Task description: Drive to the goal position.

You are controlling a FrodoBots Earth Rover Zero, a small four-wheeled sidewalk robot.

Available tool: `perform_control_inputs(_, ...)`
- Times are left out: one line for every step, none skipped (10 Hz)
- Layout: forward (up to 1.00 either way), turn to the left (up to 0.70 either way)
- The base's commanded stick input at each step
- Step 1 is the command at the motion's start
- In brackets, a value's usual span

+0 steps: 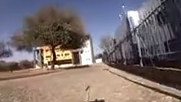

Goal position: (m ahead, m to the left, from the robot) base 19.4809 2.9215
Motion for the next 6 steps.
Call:
perform_control_inputs(1.0, 0.0)
perform_control_inputs(1.0, 0.0)
perform_control_inputs(1.0, 0.0)
perform_control_inputs(1.0, 0.0)
perform_control_inputs(1.0, 0.0)
perform_control_inputs(1.0, 0.0)
